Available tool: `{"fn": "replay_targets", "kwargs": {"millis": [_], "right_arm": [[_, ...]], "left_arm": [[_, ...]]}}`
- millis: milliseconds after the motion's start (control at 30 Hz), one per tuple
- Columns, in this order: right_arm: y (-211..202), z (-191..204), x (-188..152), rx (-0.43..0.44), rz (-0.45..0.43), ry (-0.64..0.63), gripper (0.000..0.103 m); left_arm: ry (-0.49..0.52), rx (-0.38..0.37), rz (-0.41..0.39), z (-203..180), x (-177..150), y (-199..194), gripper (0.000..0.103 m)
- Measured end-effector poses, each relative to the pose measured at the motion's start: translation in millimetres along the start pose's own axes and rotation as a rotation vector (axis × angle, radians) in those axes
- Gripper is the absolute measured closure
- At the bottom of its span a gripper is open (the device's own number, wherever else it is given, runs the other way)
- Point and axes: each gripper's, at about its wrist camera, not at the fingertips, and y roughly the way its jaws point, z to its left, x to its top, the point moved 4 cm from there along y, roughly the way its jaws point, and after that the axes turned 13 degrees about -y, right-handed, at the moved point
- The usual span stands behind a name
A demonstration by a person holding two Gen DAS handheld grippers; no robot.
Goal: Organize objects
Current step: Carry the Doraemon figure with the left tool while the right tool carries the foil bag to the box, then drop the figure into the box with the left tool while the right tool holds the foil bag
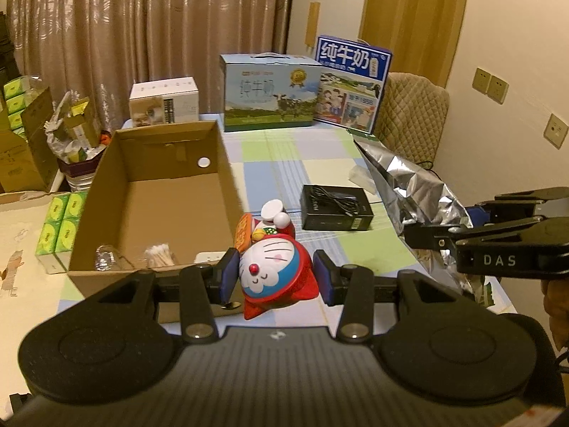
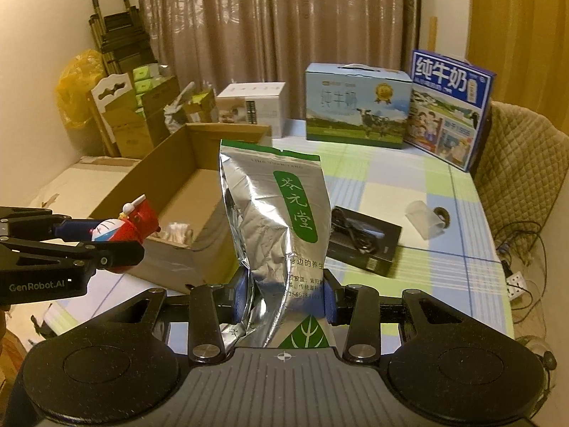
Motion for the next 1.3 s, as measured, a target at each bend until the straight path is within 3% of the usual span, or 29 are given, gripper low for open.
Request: {"fn": "replay_targets", "kwargs": {"millis": [433, 800, 1300], "right_arm": [[23.0, 27.8, 22.8, 0.050, -0.006, -0.020, 0.065], [56.6, 51.3, 57.9, 0.115, -0.008, -0.028, 0.065], [117.4, 61.7, 98.0, 0.166, -0.011, 0.026, 0.065]], "left_arm": [[-0.019, 0.029, -0.012, 32.3, 8.9, -4.1, 0.064], [-0.048, 0.090, -0.045, 84.6, 42.0, -2.8, 0.064], [-0.078, 0.136, -0.023, 136.1, 74.1, 37.8, 0.064]]}}
